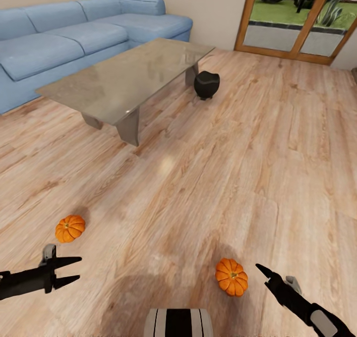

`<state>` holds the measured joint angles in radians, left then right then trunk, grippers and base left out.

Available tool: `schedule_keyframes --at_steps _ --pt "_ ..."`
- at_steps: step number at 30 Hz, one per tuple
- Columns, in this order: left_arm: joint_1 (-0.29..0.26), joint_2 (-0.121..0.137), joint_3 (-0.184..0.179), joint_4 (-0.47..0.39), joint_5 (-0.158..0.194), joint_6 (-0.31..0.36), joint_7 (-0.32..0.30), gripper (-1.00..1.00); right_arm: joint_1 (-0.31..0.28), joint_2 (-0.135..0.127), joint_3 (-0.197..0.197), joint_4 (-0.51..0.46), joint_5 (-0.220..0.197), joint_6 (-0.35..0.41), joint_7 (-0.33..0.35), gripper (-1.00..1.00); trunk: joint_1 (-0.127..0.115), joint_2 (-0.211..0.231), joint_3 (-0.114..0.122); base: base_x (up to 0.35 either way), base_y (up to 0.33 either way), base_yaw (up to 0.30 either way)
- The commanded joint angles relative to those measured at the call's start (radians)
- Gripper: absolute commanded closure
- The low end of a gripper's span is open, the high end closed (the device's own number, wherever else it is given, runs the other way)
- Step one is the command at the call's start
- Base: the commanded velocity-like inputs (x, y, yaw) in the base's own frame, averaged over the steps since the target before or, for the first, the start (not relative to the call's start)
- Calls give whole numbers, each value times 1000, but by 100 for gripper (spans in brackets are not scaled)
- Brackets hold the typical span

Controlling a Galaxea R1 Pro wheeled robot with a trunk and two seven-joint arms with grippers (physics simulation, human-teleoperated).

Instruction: Place each of the two pumpkins and all three candles from the living room inside a cabinet in the living room (use any cabinet), then make sure every cabinet is closed, and position the cauldron so it is next to a table in the living room.

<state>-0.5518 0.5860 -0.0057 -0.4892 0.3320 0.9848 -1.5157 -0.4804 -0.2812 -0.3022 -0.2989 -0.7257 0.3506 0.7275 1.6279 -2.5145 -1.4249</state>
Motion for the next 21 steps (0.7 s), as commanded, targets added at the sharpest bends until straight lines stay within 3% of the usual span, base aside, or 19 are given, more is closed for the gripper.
schedule_keyframes --at_steps 1,3,7,11,21 --pt "1 24 0 0 -1 0 -4 -100 -10 6 1 -3 3 2 -21 -100 0 0 -4 0 0 0" --pt "2 51 0 0 -3 0 -15 -100 -21 12 3 -7 5 1 -71 -100 1 -1 -12 0 0 0" --pt "2 67 -19 0 -4 0 -43 -100 -29 7 2 -10 1 8 -148 -100 3 -2 -27 0 0 0" --pt "3 73 -39 0 -4 0 -49 -100 -31 -1 -1 -12 -3 10 -160 -100 5 -3 -43 0 0 0" --pt "3 80 -42 0 -4 0 -51 -100 -32 -5 8 -46 10 41 -159 -100 9 -5 -81 0 0 0"
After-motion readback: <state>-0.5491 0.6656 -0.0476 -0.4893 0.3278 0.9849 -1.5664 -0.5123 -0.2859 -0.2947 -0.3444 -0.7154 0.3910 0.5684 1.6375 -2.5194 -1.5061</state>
